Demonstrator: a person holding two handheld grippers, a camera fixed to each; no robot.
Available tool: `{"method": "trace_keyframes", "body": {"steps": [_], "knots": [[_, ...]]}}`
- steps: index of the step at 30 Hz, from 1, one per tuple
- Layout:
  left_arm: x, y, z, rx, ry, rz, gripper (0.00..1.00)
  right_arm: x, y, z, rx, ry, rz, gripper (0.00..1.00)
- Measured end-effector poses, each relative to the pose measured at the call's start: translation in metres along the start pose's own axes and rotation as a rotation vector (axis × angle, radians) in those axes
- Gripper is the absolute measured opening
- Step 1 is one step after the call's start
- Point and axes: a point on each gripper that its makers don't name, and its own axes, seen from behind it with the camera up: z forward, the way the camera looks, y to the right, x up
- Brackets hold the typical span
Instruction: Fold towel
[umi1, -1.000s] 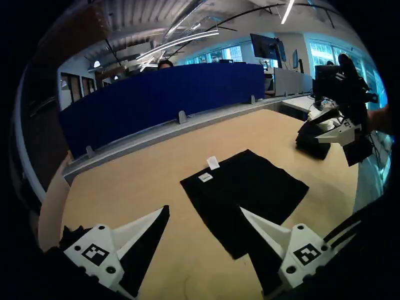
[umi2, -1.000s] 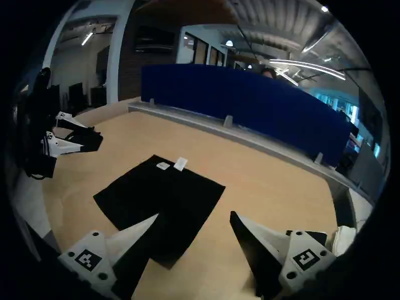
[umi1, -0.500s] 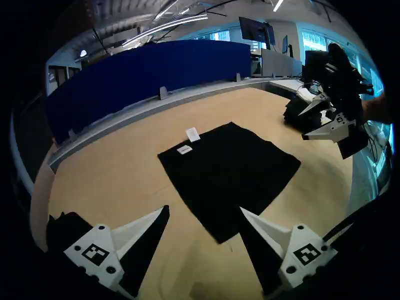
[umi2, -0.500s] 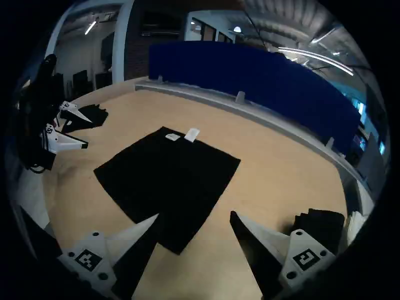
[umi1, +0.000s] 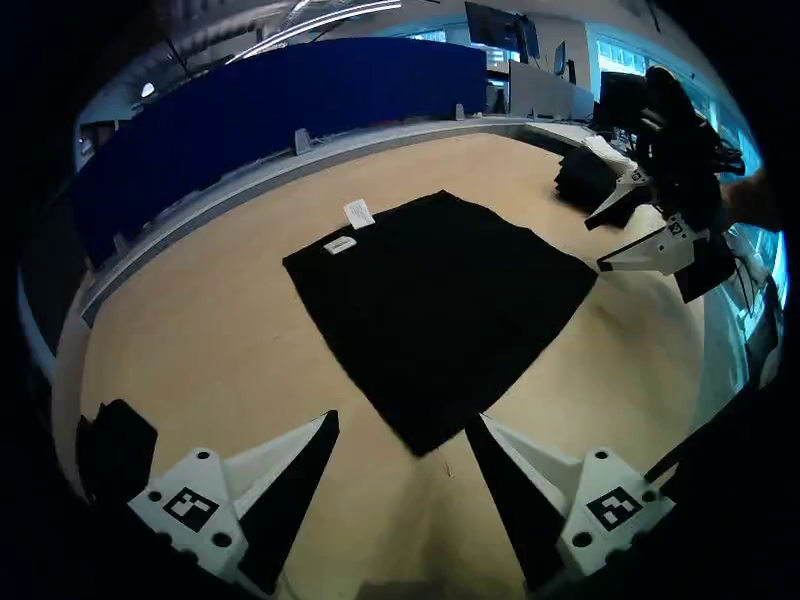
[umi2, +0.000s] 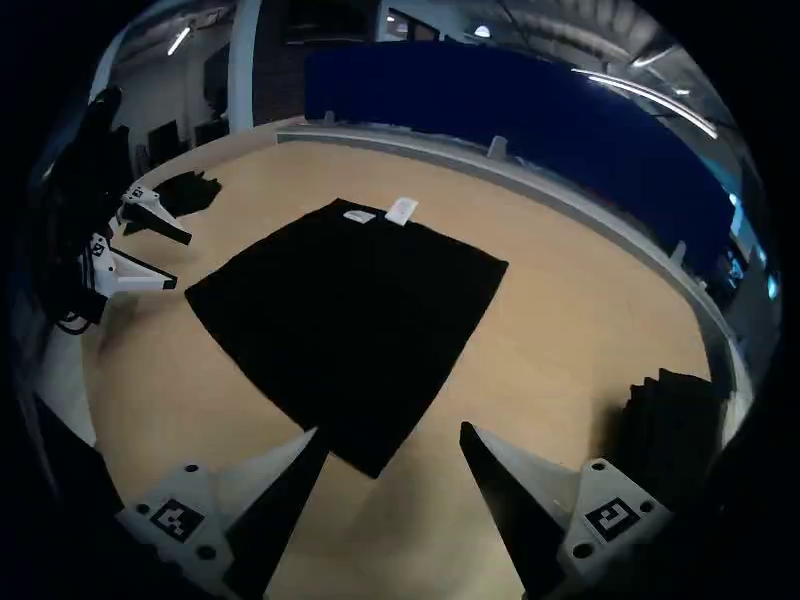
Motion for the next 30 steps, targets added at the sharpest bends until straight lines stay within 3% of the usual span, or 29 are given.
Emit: {"method": "trace_keyframes", "body": {"steps": [18,26,30], "knots": [[-0.018,0.014,0.015,-0.05,-0.071,-0.016,0.94,-0.019,-0.001,0.008,0.004,-0.05,-0.011,0.96],[-0.02,0.016,0.016,-0.055,-0.085,-0.01,0.93,-0.022,-0.003,0.011,0.02,-0.068,-0.013,0.87],[-0.024,0.016,0.015,-0.052,-0.099,-0.003,0.87,-0.023,-0.006,0.012,0.028,-0.073,-0.019,0.8]]}}
